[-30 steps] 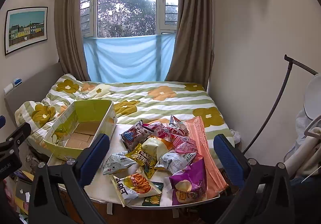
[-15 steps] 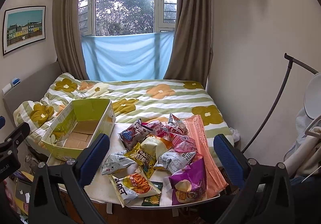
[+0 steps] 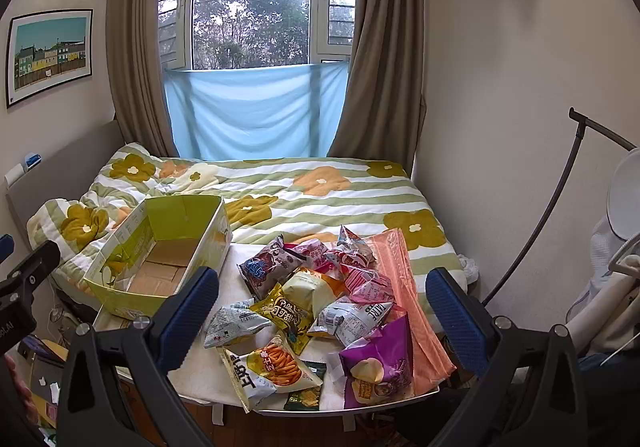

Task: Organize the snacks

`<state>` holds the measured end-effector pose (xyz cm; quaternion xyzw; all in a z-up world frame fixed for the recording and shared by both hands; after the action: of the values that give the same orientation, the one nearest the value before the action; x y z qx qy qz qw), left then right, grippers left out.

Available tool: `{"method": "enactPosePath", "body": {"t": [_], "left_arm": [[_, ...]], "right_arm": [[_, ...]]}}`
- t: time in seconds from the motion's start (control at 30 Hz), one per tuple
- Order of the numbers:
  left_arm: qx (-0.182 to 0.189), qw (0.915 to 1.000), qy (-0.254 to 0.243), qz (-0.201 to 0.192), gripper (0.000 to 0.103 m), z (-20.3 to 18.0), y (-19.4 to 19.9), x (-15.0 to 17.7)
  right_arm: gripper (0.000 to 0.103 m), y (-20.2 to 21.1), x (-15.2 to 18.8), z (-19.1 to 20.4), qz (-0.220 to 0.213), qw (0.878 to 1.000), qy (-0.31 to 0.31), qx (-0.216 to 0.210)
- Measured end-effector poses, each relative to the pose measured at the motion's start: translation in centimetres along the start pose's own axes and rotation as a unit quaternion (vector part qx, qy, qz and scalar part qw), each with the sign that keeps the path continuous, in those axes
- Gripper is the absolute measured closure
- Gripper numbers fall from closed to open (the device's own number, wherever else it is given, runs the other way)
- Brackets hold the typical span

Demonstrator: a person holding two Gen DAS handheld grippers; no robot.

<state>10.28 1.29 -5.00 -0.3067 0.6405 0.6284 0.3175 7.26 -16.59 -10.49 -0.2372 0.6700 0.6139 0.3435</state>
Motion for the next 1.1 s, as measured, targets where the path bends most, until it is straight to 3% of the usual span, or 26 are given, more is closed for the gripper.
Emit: {"method": "enactPosePath", "body": {"t": [0.13,1.1], "left_arm": [[-0.017,0.9999,-0.001,-0.001,0.0,0.23,0.01,-0.02],[-0.034,0.9994,-0.002,-0.004,0.0,0.37,0.38,0.29]], "right_arm": [[0.0,0.09,0.06,0.13,0.0,1.0,0.001,0.0],[0.0,0.2,0.2,0.08,0.0,1.0,0.0,0.0]]}}
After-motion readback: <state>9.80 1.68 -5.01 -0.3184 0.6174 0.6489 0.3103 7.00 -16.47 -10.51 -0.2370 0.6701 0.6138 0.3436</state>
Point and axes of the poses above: each gripper's, at about its wrist camera, not at the fingertips, and y roughly against the way its jaws point, z to its left, x to its underside, the point moved 8 cm from there along -y, roughly the way its jaws point, and after that the axes turned 11 degrees about z, right-handed, at the moved point
